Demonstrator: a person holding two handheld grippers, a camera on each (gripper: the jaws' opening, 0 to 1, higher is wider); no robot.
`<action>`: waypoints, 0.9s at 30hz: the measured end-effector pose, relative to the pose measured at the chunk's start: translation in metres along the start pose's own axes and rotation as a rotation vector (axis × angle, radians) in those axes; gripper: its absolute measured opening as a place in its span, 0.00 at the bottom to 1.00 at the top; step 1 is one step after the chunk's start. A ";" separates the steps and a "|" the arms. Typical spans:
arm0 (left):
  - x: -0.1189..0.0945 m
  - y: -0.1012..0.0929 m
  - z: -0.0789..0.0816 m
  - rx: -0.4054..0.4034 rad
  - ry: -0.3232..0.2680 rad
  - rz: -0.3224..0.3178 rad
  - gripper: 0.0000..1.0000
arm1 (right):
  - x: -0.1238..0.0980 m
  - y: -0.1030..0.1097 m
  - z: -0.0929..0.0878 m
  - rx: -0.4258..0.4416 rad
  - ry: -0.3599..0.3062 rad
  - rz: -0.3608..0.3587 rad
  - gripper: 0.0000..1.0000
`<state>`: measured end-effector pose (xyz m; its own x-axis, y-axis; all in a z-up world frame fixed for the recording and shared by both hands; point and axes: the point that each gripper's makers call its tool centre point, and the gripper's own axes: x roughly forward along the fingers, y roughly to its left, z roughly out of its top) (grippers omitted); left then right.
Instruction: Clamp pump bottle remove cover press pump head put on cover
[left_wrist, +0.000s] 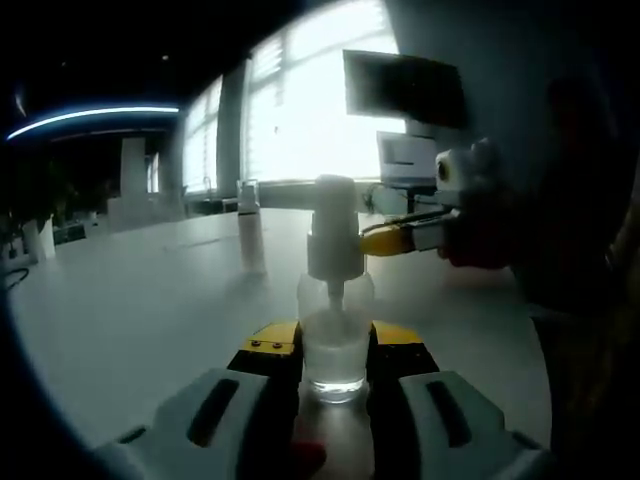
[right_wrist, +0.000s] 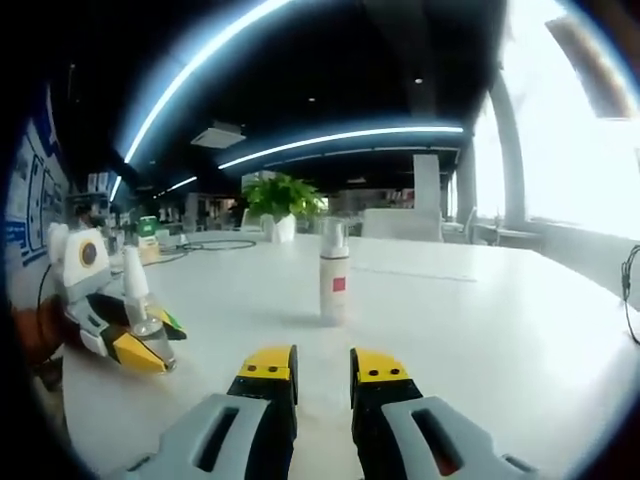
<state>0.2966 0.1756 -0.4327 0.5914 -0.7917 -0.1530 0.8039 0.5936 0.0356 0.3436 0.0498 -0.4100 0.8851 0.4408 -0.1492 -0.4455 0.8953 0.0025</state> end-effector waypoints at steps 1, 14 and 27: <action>0.000 0.000 0.000 0.000 0.000 0.000 0.16 | -0.001 -0.001 0.002 0.002 -0.004 -0.003 0.16; -0.001 0.000 0.000 -0.002 0.001 0.002 0.16 | -0.036 -0.001 0.028 -0.032 -0.092 -0.019 0.13; -0.001 0.000 0.000 0.000 0.001 0.003 0.16 | -0.060 -0.008 0.017 -0.035 -0.102 -0.038 0.00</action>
<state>0.2961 0.1764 -0.4326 0.5937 -0.7899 -0.1539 0.8022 0.5960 0.0357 0.2963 0.0171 -0.3839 0.9098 0.4125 -0.0468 -0.4142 0.9095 -0.0361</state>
